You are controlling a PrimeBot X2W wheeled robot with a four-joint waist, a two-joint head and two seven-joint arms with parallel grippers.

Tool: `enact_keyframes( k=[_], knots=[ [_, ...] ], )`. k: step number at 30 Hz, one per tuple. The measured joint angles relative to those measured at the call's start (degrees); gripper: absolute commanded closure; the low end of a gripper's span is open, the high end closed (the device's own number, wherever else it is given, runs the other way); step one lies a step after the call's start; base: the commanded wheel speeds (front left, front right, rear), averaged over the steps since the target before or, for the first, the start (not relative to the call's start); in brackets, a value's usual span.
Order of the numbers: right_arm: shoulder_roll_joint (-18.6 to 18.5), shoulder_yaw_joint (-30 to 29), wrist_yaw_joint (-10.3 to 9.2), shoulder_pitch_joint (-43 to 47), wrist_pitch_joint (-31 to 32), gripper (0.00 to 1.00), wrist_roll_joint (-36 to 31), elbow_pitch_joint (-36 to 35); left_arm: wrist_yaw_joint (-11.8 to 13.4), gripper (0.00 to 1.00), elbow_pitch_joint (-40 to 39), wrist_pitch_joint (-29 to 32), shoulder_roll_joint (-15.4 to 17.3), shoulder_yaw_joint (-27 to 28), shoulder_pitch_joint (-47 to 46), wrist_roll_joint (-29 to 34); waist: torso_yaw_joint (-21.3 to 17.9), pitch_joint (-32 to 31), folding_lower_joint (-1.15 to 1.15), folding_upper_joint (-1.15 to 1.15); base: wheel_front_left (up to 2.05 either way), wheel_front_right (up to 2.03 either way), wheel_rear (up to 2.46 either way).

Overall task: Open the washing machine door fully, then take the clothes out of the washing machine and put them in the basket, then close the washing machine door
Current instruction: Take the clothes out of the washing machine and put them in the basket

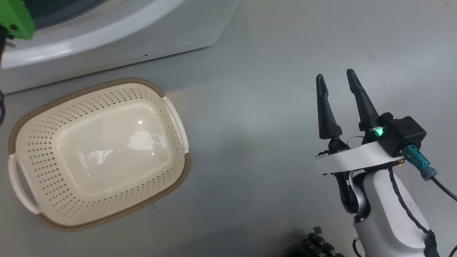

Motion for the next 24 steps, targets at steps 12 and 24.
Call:
enact_keyframes(
  k=[12,24],
  knots=[
    [0.0,-2.4,1.0,2.7,0.0,0.0,-3.9,1.6,0.0,1.0,-3.8,-16.9,-7.2,0.1,11.6,-0.9,3.8,-5.2,0.0,0.0,0.0,0.0,0.0],
    [0.0,-4.0,2.1,6.3,0.0,0.0,-6.0,3.5,1.2,1.0,-9.4,-25.7,-11.8,0.9,20.3,-0.8,8.0,-11.5,0.0,0.0,0.0,0.0,0.0]
  ],
)
